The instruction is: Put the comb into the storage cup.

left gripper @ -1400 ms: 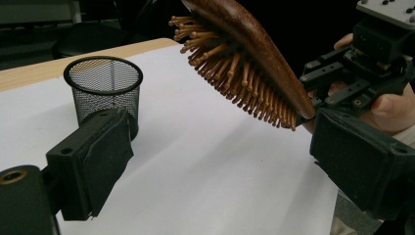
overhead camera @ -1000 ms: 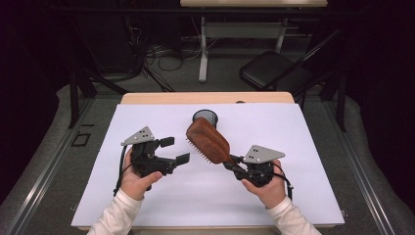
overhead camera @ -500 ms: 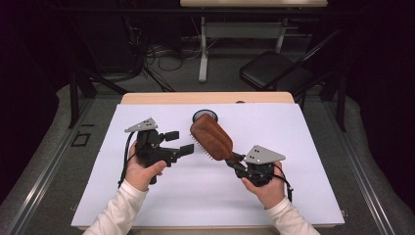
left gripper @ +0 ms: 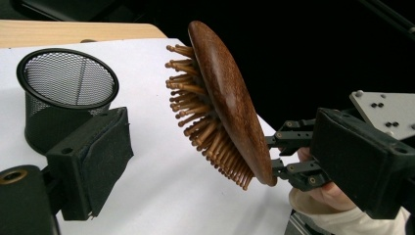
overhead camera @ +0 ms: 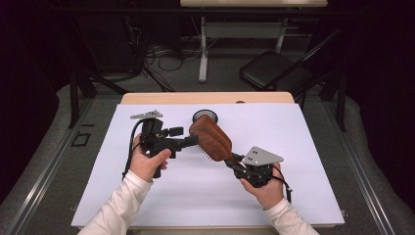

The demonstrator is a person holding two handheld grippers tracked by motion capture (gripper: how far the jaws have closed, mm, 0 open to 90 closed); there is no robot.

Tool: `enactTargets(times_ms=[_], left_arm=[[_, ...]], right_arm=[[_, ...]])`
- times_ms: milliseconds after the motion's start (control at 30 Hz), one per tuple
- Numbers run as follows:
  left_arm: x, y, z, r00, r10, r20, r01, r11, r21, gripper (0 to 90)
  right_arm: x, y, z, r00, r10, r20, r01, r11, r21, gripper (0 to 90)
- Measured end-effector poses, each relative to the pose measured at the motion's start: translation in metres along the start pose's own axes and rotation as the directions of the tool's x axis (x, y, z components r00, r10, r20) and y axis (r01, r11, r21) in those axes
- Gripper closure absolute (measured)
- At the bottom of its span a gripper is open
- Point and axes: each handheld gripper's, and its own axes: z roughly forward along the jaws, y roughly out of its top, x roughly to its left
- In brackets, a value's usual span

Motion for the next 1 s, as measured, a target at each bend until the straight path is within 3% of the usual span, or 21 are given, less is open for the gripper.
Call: enactTargets(times_ms=[300, 1000], left_arm=[[0.000, 0.007, 0.006, 0.9996, -0.021, -0.017, 0.022, 0.9997, 0.014, 8.4], [0.001, 0.011, 0.029, 0.9978, -0.065, 0.007, 0.065, 0.9963, 0.057, 8.4]], right_arm=[[0.000, 0.000, 0.000, 1.0000, 0.000, 0.003, 0.001, 1.000, -0.007, 72.3], [0.003, 0.002, -0.001, 0.9998, -0.020, 0.007, 0.020, 1.000, -0.023, 72.3]])
